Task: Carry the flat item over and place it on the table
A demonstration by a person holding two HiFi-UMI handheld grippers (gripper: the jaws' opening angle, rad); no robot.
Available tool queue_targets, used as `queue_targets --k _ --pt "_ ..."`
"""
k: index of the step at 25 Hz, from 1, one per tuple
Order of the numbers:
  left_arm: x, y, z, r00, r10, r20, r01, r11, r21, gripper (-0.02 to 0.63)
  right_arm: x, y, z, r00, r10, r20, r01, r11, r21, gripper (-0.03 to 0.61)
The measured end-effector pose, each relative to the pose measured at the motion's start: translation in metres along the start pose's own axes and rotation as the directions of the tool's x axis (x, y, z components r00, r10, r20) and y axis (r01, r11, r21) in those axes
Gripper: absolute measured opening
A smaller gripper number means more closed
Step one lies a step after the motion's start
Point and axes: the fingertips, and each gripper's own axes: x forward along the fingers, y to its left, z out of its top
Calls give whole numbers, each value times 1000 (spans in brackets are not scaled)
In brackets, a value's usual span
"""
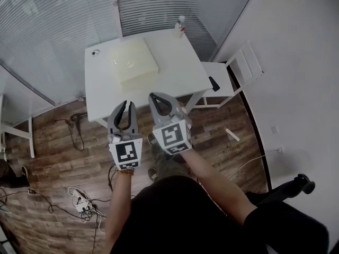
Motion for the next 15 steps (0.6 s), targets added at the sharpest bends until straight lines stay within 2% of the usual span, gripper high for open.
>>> queue_targets --k 15 --pt "16 21 -4 1000 29 -7 -29 1000 11 52 30 3 3 999 32 13 -32 999 -6 -3"
